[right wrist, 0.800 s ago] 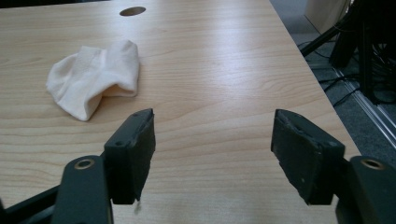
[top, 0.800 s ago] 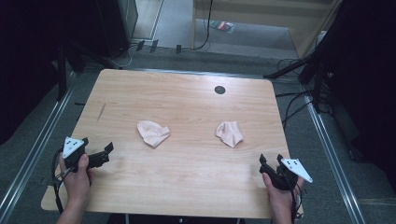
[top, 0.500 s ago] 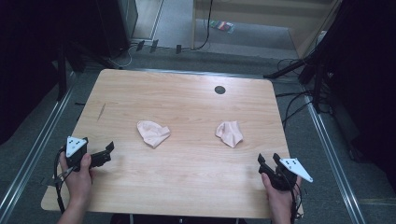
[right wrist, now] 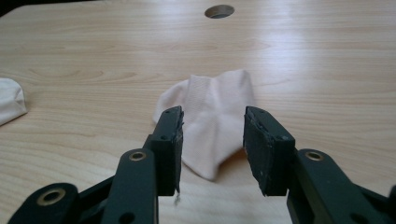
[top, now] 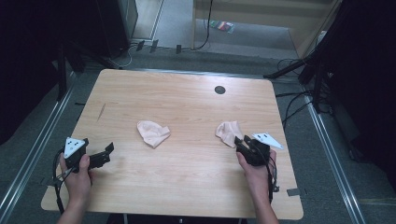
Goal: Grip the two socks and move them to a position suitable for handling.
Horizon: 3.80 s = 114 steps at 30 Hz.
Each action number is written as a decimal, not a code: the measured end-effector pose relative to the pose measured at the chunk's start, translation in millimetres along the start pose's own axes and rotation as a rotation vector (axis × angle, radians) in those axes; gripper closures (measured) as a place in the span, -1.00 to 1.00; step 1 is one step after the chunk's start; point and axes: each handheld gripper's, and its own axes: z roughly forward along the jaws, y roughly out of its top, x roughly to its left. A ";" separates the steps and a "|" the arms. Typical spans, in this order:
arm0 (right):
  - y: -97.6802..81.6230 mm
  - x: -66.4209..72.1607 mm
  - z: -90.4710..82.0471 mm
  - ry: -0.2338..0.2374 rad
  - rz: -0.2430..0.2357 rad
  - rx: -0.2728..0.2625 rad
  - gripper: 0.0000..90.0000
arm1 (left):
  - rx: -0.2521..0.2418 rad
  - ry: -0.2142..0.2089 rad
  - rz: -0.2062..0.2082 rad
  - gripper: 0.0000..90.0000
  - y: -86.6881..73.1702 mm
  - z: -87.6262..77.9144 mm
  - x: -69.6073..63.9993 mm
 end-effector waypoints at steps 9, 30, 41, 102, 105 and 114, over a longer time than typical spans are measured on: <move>9.0 12.5 52.7 -0.033 -0.029 0.094 -0.02 | 0.010 0.014 -0.006 -1.00 0.5 1.4 -0.2; 6.3 11.3 61.1 -0.049 -0.055 0.091 0.83 | 0.003 0.037 0.007 -1.00 0.5 -2.0 -1.7; 13.7 60.2 -21.9 0.112 -0.059 -0.060 0.83 | -0.013 -0.009 0.057 -1.00 4.2 -15.5 -33.5; -71.5 166.8 -35.5 0.262 -0.104 0.110 0.94 | 0.066 -0.314 0.149 -0.38 -19.1 -20.5 -140.6; -63.3 156.8 -41.4 0.300 -0.038 0.091 0.93 | 0.063 -0.315 0.167 -0.25 -20.1 -20.6 -146.5; -48.6 116.4 -52.1 0.304 0.068 0.047 1.00 | 0.160 -0.407 0.242 -0.08 -21.3 -6.1 -160.2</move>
